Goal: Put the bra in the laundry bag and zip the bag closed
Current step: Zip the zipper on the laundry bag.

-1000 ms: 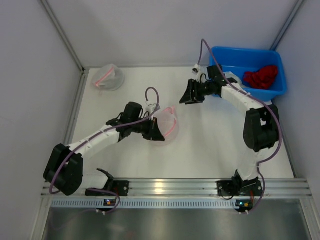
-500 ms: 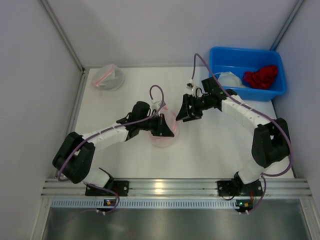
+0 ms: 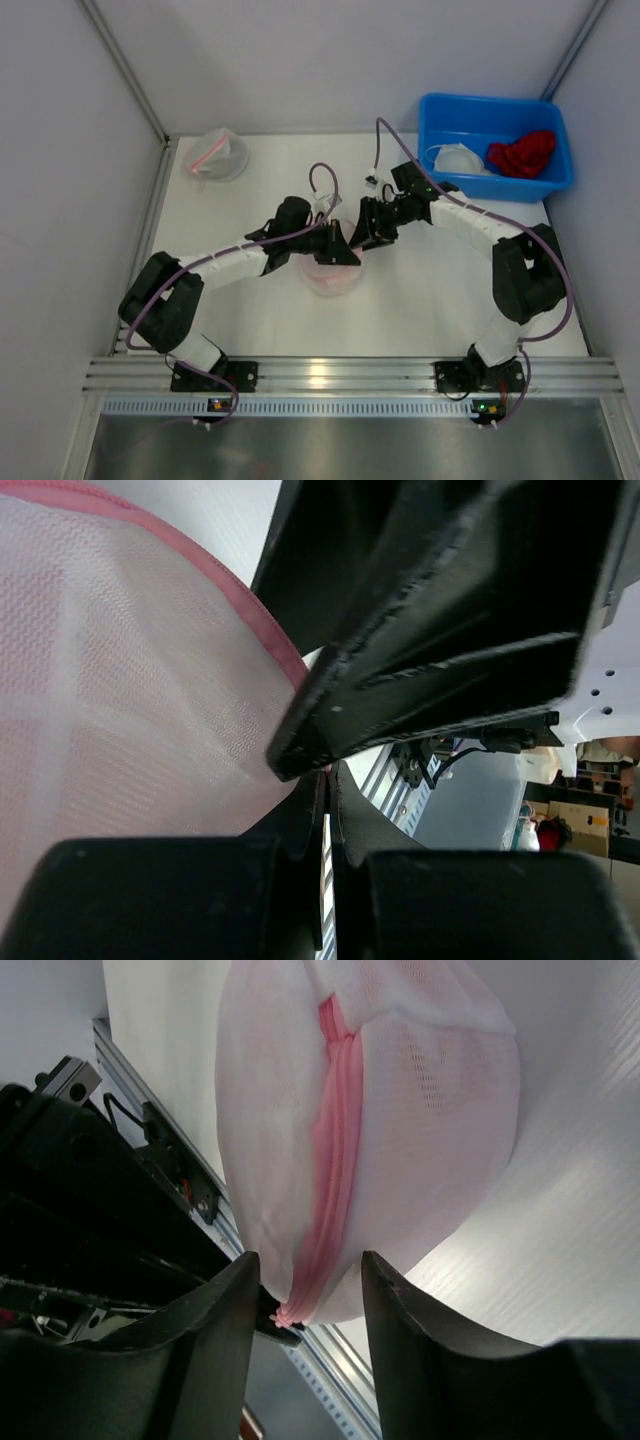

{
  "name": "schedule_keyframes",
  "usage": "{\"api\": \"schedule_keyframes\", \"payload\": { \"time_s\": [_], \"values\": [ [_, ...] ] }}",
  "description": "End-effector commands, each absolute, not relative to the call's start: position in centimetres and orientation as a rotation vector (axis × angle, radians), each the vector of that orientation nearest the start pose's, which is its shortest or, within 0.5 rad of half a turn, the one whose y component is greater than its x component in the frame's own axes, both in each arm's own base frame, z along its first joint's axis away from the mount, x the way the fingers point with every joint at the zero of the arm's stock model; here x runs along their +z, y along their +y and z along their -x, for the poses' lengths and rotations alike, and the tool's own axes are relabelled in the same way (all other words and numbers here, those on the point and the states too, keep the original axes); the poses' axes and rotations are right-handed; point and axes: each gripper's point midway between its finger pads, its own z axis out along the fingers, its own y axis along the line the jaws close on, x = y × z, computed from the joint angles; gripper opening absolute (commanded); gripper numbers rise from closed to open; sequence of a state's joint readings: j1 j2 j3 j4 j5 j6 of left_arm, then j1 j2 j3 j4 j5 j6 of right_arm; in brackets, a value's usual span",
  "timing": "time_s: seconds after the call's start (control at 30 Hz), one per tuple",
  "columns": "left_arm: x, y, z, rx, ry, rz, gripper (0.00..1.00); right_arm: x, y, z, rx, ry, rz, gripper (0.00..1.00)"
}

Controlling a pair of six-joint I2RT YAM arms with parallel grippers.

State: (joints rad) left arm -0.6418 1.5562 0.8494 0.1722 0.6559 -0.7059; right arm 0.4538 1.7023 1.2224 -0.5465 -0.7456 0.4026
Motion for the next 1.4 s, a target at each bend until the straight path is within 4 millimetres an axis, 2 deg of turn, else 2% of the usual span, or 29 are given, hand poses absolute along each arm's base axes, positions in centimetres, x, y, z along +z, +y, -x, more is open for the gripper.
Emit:
{"api": "schedule_keyframes", "payload": {
  "time_s": [0.0,0.03,0.07,0.13,0.17,0.23,0.37,0.43,0.5,0.53,0.6,0.7,0.87,1.0,1.07,1.1,1.23,1.3,1.37],
  "values": [
    [16.4,-35.0,-24.8,-1.468,2.19,-0.421,0.0,14.3,29.3,-28.4,1.264,2.603,0.42,0.44],
    [16.4,-35.0,-24.7,-1.468,2.191,-0.424,0.0,14.2,29.3,-28.4,1.26,2.609,0.419,0.41],
    [16.4,-34.8,-24.6,-1.465,2.19,-0.422,0.0,14.1,29.3,-28.5,1.258,2.612,0.415,0.3],
    [15.5,-34.3,-24.2,-1.445,2.225,-0.409,0.0,14.1,29.3,-28.7,1.249,2.608,0.418,0.18],
    [15.2,-34.0,-24.1,-1.427,2.247,-0.395,0.0,14.2,29.3,-28.9,1.246,2.605,0.419,0.06],
    [14.7,-33.3,-23.8,-1.412,2.262,-0.389,0.0,14.5,29.2,-29.0,1.237,2.595,0.423,0.0],
    [13.1,-31.8,-22.8,-1.357,2.328,-0.408,0.0,15.0,28.9,-29.6,1.23,2.579,0.412,0.0],
    [13.2,-31.1,-22.3,-1.342,2.329,-0.423,0.0,15.2,28.5,-30.0,1.232,2.57,0.4,0.0],
    [12.2,-30.1,-21.4,-1.296,2.356,-0.474,0.0,15.8,28.4,-30.5,1.239,2.548,0.4,0.0],
    [12.7,-29.9,-21.4,-1.283,2.331,-0.496,0.0,15.9,28.1,-30.8,1.237,2.541,0.396,0.0],
    [11.5,-28.8,-20.3,-1.238,2.384,-0.543,0.0,16.2,27.8,-31.4,1.238,2.524,0.396,0.0],
    [11.3,-27.7,-19.5,-1.188,2.393,-0.616,0.0,16.1,27.5,-31.7,1.247,2.511,0.422,0.0],
    [10.7,-25.4,-20.0,-1.106,2.433,-0.629,0.0,15.3,26.8,-32.1,1.21,2.501,0.491,0.0],
    [9.8,-23.6,-20.6,-1.041,2.477,-0.643,0.0,13.7,25.8,-33.6,1.136,2.516,0.529,0.0],
    [9.7,-22.8,-20.8,-1.006,2.476,-0.667,0.0,14.1,25.8,-34.5,1.12,2.502,0.54,0.0],
    [9.8,-22.7,-20.9,-1.003,2.466,-0.673,0.0,13.8,25.8,-34.8,1.116,2.507,0.542,0.0],
    [11.1,-23.6,-20.1,-1.111,2.428,-0.697,0.0,15.0,26.6,-36.1,1.146,2.455,0.517,0.0],
    [11.6,-24.1,-20.0,-1.159,2.417,-0.702,0.0,15.9,27.1,-36.7,1.166,2.428,0.504,0.06],
    [12.3,-24.7,-20.0,-1.206,2.399,-0.692,0.0,16.7,27.4,-37.2,1.17,2.404,0.501,0.16]
  ]
}}
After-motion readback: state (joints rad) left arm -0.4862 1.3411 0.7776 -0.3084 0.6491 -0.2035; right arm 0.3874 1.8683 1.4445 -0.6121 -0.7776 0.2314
